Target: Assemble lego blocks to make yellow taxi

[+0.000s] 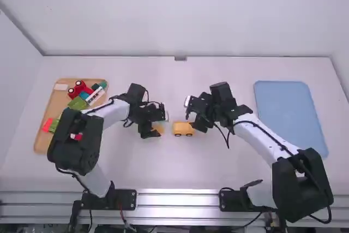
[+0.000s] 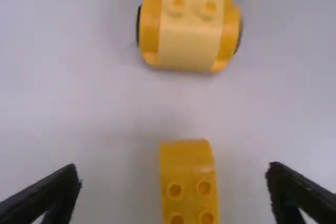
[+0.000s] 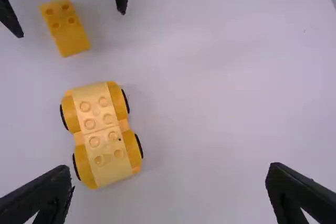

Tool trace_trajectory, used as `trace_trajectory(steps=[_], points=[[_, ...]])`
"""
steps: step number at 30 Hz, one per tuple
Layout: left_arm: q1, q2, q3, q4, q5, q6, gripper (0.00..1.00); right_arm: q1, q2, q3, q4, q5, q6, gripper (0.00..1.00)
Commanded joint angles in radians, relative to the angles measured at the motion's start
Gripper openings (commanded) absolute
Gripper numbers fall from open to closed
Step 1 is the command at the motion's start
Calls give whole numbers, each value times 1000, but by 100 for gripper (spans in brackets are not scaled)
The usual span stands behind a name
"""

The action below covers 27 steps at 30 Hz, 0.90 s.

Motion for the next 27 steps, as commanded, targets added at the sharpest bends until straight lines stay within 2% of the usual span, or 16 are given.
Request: trace_trajectory(steps=[1,3,4,7,13,16,22,27], points=[[52,-7,-26,-10,201,148,87,5,-15,14,0,-5,5,98],[76,-7,-48,2,257,186,91,4,-15,14,0,-5,5,99],[98,-7,-69,34,294,196,99,1,-15,14,0,-6,5,99],[139,-7,-115,140,283,160,99,-5,-15,14,0,-6,5,99],[155,-6,-178,212,237,-4,99,-3,-15,14,5,-5,4,98],[151,5,-250,330,306,103,99,-3,-15,14,5,-5,5,98],[234,55,-344,578,468,12,99,-3,-15,14,3,-48,5,98],[306,114,-346,615,552,11,99,-3,-15,14,5,-68,4,99]])
